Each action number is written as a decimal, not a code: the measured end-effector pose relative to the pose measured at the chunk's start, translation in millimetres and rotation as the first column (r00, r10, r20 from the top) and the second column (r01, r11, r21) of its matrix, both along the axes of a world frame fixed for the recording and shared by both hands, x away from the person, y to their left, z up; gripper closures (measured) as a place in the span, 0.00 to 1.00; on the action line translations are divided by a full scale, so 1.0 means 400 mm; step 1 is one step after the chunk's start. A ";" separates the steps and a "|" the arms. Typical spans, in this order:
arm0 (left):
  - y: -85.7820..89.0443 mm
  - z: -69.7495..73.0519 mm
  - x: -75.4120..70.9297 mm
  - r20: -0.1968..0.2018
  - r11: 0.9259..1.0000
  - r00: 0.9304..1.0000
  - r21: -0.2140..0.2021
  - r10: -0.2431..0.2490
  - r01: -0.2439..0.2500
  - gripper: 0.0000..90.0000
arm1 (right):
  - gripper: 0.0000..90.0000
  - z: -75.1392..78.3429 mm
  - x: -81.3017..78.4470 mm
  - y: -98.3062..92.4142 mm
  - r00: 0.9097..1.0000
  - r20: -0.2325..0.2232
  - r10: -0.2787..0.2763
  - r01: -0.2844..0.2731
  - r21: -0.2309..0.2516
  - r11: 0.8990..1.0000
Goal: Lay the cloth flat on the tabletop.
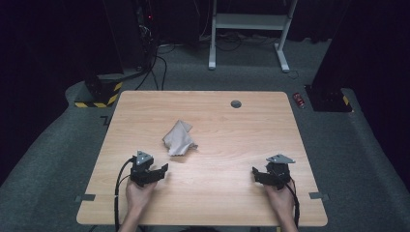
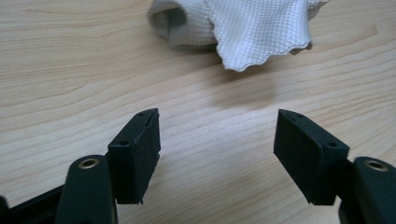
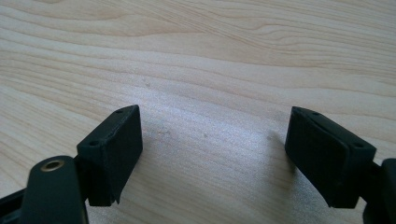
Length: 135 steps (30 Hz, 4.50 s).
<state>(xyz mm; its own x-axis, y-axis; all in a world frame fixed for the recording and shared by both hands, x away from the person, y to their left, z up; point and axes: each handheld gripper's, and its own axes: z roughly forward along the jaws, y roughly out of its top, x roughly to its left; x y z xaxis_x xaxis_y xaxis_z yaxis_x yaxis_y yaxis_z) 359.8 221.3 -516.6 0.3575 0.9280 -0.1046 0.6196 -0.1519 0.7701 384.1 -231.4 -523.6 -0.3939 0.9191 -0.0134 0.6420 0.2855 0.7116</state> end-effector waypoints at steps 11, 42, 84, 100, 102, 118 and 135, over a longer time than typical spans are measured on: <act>-0.057 0.020 0.038 0.023 0.998 0.999 -0.034 -0.045 0.046 0.36 | 0.21 0.000 0.000 0.000 1.000 0.001 0.002 -0.002 0.000 1.000; -0.067 0.025 0.225 -0.030 0.999 0.999 0.034 0.038 -0.037 0.62 | 0.22 0.000 0.000 0.000 1.000 0.003 0.005 -0.005 0.001 1.000; -0.250 0.036 0.122 -0.009 0.924 0.924 0.001 -0.382 0.382 0.97 | 0.26 0.001 -0.003 0.002 1.000 0.008 0.013 -0.013 0.003 1.000; -0.312 0.022 0.062 -0.005 0.869 0.869 -0.015 -0.495 0.495 0.96 | 0.32 0.001 -0.006 0.004 1.000 0.014 0.027 -0.028 0.005 1.000; -0.305 0.023 0.056 0.004 0.879 0.879 -0.025 -0.477 0.477 0.88 | 0.32 0.001 -0.005 0.004 1.000 0.013 0.028 -0.028 0.006 1.000; -0.262 0.010 0.013 -0.012 0.914 0.915 -0.045 -0.404 0.403 0.65 | 0.57 0.069 -0.090 0.194 0.913 0.079 0.400 -0.407 0.113 0.906; -0.289 -0.003 0.034 -0.030 0.930 0.931 0.038 -0.365 0.366 0.82 | 0.65 0.030 -0.109 0.340 0.819 0.015 0.573 -0.572 -0.033 0.819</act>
